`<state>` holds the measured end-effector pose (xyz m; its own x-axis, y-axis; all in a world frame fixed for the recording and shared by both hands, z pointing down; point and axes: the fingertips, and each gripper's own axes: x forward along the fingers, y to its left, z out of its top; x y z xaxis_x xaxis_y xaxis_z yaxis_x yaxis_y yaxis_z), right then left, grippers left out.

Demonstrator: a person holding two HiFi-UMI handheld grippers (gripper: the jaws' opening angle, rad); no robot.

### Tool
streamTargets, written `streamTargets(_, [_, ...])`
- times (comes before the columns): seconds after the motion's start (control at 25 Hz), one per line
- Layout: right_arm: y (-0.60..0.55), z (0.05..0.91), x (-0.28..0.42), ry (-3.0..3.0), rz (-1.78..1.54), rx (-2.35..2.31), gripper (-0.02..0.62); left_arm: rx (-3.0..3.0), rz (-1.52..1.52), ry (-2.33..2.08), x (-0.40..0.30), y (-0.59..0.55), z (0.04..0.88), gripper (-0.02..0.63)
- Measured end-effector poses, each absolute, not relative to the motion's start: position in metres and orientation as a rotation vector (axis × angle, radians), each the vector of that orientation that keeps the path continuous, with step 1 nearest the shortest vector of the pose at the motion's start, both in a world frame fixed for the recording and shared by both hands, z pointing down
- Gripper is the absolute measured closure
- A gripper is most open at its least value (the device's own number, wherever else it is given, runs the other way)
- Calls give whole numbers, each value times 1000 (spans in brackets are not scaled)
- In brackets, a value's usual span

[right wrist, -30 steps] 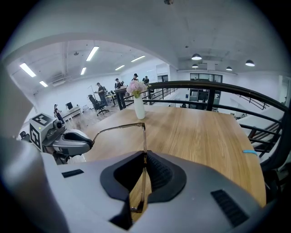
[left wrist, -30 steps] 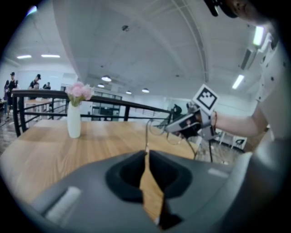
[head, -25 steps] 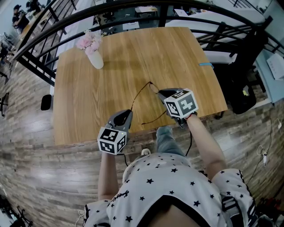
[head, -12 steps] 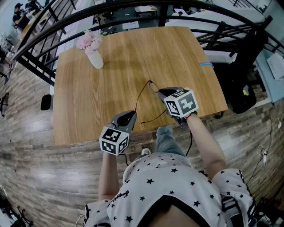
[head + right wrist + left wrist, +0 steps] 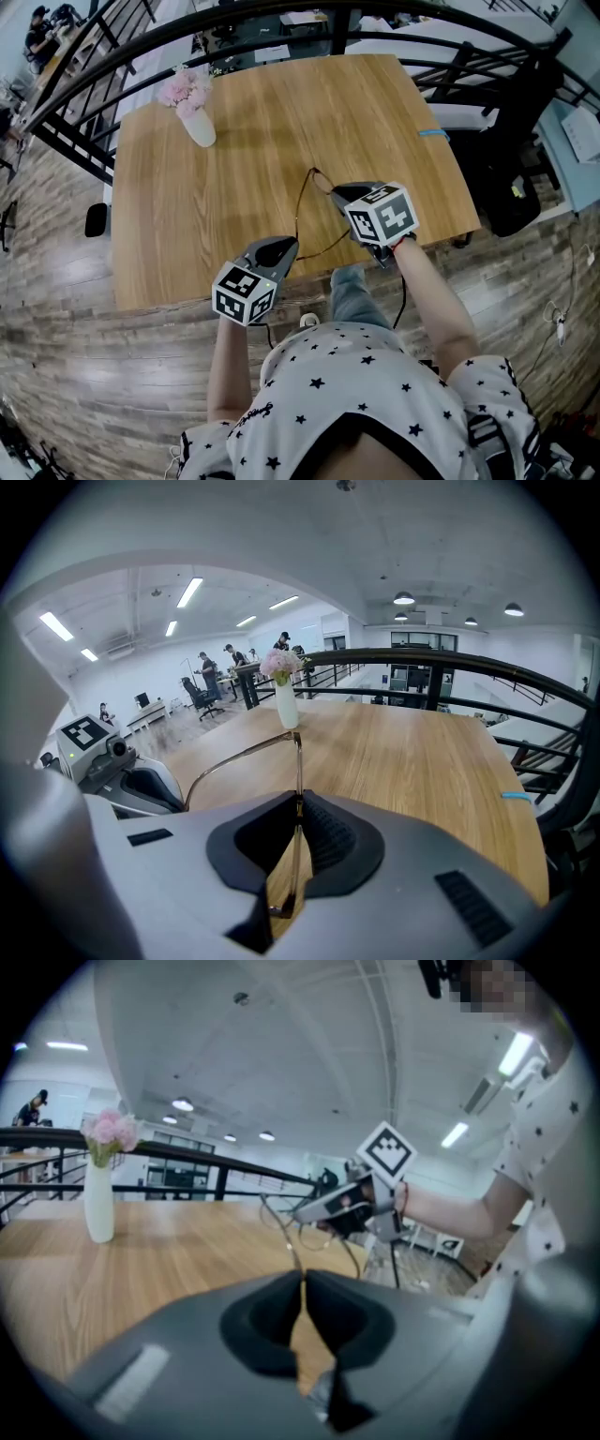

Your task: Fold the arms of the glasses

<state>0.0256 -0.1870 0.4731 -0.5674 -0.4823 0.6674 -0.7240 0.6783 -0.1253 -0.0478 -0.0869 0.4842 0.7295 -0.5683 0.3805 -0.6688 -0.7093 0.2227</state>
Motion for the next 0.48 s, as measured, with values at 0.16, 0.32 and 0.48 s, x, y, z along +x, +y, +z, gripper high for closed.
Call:
streamTargets(0.16, [-186, 471, 21, -2291, 521, 914, 563, 2603, 432, -863, -41, -84, 485, 586])
streamTargets(0.32, [-186, 468, 16, -2301, 515, 906, 563, 2611, 467, -804, -34, -85, 486, 586])
streamTargets(0.48, [-184, 466, 12, -2305, 500, 893, 563, 2611, 480, -740, -28, -82, 487, 588])
